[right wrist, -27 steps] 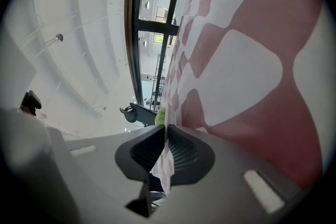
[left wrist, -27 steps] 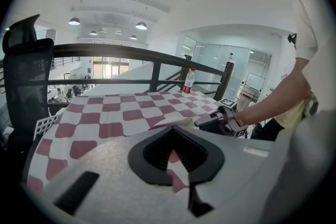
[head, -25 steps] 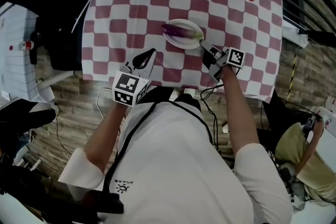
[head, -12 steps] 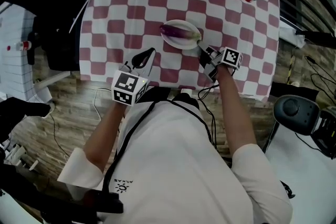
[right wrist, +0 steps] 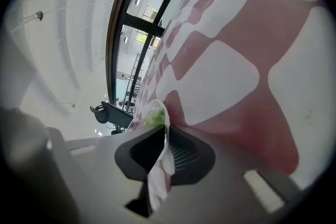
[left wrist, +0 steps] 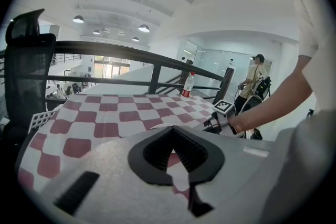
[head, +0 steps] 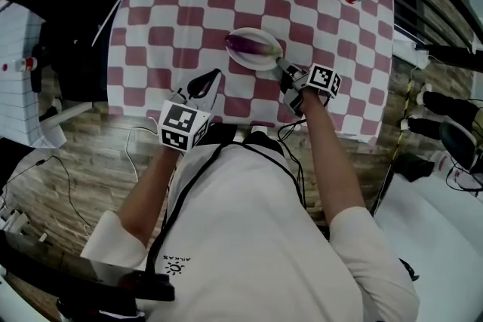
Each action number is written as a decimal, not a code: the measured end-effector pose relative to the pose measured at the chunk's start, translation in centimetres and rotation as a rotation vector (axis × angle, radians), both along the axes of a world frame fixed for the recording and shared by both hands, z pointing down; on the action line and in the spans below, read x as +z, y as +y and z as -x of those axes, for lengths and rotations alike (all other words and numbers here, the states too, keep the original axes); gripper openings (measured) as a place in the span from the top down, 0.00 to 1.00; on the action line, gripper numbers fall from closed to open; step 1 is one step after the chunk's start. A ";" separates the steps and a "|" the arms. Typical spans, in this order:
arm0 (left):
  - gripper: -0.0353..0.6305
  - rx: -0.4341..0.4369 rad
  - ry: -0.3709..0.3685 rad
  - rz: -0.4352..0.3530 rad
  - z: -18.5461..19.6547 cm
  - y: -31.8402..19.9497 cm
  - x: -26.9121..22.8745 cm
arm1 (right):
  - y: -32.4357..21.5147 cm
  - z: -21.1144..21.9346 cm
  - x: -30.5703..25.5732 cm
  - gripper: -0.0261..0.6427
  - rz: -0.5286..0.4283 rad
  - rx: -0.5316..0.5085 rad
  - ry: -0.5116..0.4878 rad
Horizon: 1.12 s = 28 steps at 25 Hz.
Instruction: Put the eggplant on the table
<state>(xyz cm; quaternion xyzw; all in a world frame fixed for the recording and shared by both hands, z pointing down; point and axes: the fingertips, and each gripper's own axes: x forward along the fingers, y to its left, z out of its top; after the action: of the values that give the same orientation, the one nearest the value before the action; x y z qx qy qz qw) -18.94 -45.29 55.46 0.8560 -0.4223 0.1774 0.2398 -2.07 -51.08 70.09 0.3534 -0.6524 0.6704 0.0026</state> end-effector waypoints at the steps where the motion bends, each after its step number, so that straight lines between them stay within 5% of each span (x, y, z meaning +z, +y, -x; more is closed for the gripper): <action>1: 0.94 -0.002 0.001 0.000 0.0 0.1 0.0 | 0.0 0.0 0.1 0.91 0.004 0.003 0.009; 12: 0.94 -0.026 0.015 -0.012 0.0 1.1 -0.4 | 0.1 -0.4 0.7 0.85 0.054 0.004 0.182; 17: 0.94 -0.034 0.018 -0.035 -0.3 1.6 -1.2 | 0.5 -0.3 0.0 0.75 0.042 -0.001 0.188; 22: 0.94 -0.041 0.003 -0.049 -0.5 2.8 -1.6 | 1.7 -1.0 -1.4 0.76 0.009 0.010 0.162; 28: 0.94 -0.044 0.000 -0.080 -2.6 4.1 -2.8 | 3.6 -2.6 -5.6 0.93 -0.106 0.027 0.107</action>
<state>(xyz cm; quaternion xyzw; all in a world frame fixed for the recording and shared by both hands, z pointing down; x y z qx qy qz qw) -16.39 -41.24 52.67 0.8555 -0.4477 0.1552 0.2090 0.54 -47.44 64.51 0.3970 -0.6810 0.6152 0.0096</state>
